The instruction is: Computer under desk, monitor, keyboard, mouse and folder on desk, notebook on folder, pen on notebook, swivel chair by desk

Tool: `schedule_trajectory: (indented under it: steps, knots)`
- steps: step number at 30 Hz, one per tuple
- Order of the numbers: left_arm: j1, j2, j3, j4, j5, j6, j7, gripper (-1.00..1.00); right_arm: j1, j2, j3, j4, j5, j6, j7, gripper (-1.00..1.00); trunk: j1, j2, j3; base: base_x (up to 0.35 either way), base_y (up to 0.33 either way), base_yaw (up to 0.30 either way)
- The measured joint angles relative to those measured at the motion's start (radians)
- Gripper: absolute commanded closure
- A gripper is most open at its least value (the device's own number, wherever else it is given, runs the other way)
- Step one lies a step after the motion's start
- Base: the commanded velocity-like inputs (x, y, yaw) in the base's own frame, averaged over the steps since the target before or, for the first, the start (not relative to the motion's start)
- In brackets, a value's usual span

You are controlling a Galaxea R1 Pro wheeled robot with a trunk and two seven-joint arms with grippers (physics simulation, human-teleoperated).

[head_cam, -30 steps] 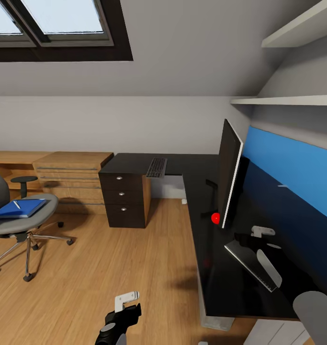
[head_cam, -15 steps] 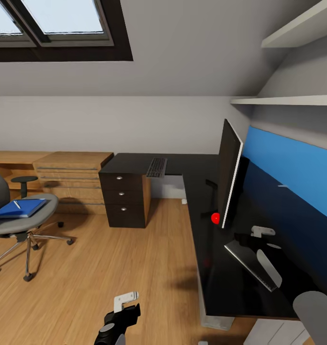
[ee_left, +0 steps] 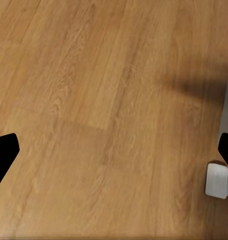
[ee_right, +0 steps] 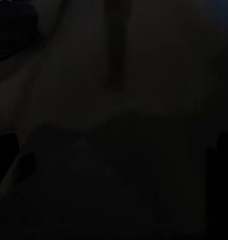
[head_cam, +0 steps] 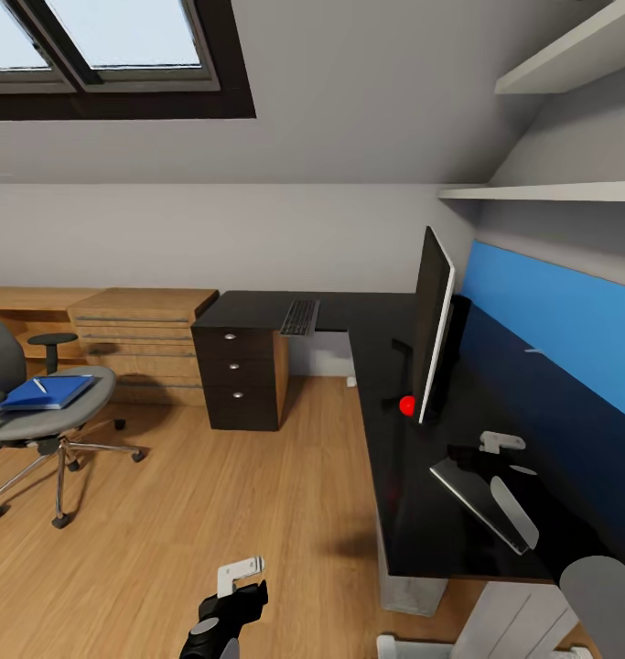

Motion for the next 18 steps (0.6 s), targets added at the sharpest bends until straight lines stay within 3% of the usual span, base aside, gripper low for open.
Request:
schedule_trajectory:
  steps: [5, 18]
  knots:
    - [0.000, 0.000, 0.000, 0.000, 0.000, 0.000, 0.001, -1.00, 0.000, 0.000, 0.000, -0.001, -0.003, 0.000, 0.000, -1.00, 0.000, 0.000, 0.000, -0.083, -0.031, 0.000]
    - [0.000, 0.000, 0.000, 0.001, 0.000, 0.000, 0.003, -1.00, 0.000, 0.000, 0.001, -0.001, -0.005, 0.000, 0.000, -1.00, 0.000, 0.000, 0.000, -0.208, -0.121, 0.000]
